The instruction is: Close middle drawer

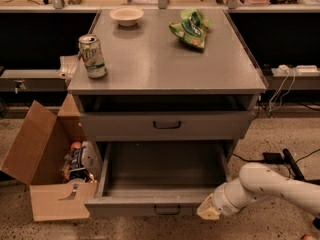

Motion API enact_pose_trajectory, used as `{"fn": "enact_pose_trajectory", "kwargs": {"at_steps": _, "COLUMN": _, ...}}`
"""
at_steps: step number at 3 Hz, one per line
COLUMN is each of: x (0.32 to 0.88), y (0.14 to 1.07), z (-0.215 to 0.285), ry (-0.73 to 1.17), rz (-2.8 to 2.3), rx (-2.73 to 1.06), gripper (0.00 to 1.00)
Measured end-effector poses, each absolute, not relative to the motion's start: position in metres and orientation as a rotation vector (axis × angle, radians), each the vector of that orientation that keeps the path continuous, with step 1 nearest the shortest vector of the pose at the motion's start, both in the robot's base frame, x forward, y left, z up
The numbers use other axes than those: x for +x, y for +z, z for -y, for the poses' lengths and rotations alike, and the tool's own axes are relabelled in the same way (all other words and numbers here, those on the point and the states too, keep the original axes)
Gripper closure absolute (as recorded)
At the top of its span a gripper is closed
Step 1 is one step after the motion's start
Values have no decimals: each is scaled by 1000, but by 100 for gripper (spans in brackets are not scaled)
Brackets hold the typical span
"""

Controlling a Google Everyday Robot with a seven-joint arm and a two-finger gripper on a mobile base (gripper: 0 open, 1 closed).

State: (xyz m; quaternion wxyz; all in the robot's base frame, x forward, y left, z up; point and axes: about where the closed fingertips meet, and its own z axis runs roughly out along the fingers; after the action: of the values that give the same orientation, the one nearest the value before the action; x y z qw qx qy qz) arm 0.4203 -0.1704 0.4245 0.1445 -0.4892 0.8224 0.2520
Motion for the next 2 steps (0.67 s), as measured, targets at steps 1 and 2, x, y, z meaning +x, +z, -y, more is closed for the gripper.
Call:
{"fn": "enact_pose_trajectory", "kwargs": {"at_steps": 1, "x": 437, "y": 426, "z": 157, "ry": 757, "rz": -2299, "rx": -1426, "gripper": 100}}
{"fn": "enact_pose_trajectory", "kwargs": {"at_steps": 2, "x": 437, "y": 426, "z": 157, "ry": 756, "rz": -2299, "rx": -1427, "gripper": 100}}
